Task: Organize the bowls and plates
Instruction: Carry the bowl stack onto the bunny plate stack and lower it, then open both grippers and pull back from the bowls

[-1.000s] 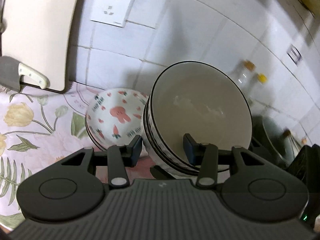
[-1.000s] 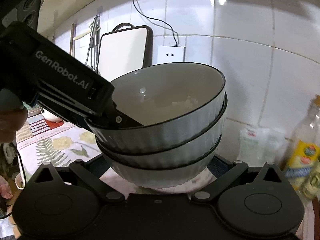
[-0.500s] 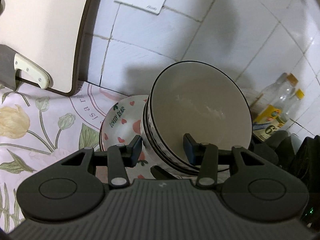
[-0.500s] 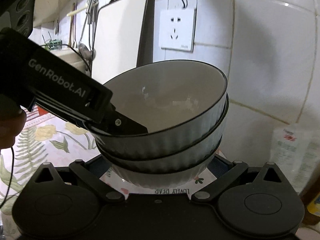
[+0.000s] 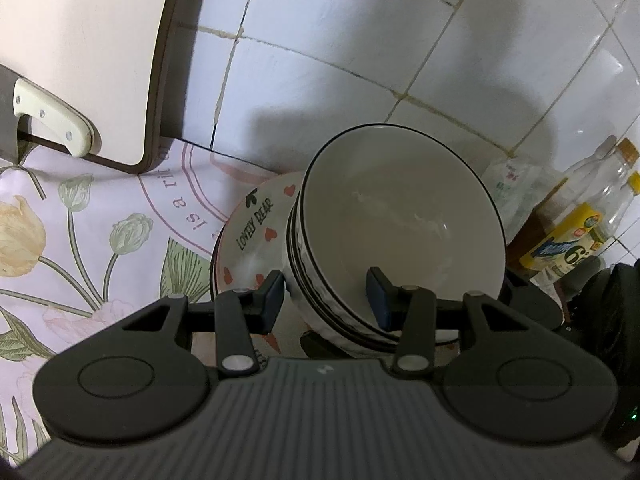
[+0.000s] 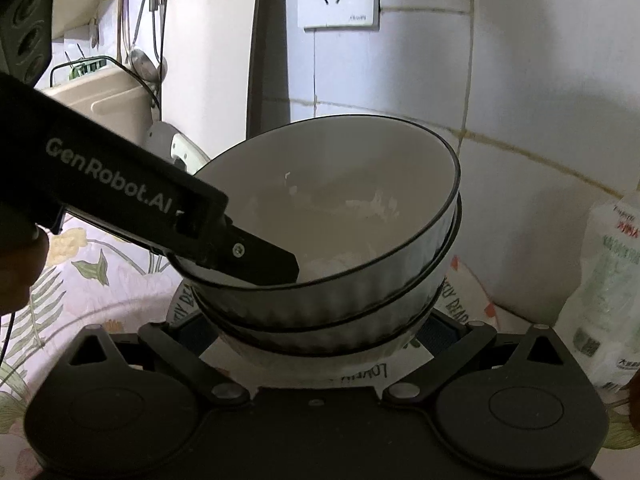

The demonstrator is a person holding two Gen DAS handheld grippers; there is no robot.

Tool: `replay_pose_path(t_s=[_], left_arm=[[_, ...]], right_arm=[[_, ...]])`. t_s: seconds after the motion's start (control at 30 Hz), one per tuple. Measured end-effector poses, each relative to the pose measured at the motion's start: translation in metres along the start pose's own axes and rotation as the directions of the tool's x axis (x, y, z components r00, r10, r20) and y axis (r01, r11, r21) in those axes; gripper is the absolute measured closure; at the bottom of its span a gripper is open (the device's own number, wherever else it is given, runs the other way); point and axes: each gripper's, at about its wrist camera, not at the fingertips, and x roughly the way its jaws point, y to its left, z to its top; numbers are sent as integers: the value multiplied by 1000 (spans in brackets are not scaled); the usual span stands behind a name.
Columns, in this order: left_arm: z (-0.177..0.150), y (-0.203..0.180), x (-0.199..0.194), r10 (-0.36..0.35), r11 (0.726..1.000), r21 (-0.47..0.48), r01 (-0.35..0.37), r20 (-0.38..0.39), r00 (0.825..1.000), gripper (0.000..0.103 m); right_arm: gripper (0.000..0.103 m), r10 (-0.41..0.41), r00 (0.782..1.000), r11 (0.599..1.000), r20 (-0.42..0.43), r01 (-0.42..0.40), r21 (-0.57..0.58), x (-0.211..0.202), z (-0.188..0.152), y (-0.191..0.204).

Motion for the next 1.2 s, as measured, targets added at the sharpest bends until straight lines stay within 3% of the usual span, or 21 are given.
replay_pose_path(t_s=[0.4, 0.47, 0.57, 0.77, 1.03, 1.2], left_arm=[[7, 6, 10, 14, 999, -31, -16, -50, 999, 60], [8, 7, 8, 17, 998, -53, -19, -50, 999, 58], [11, 3, -2, 25, 999, -41, -27, -31, 999, 55], [15, -8, -33, 59, 998, -2, -59, -53, 997, 47], [-5, -26, -106, 96, 990, 110, -91, -46, 994, 43], [-14, -36, -149, 98, 988, 123, -94, -32, 995, 38]], right_arm=[[0, -1, 999, 1000, -42, 2, 20, 8, 0, 0], [0, -19, 996, 999, -84, 22, 43, 8, 2, 1], [0, -50, 996, 996, -74, 55, 73, -6, -2, 3], [0, -117, 992, 986, -38, 120, 114, -45, -3, 19], [1, -186, 982, 951, 44, 168, 260, -112, -8, 43], [1, -228, 973, 936, 38, 208, 282, -159, 4, 58]])
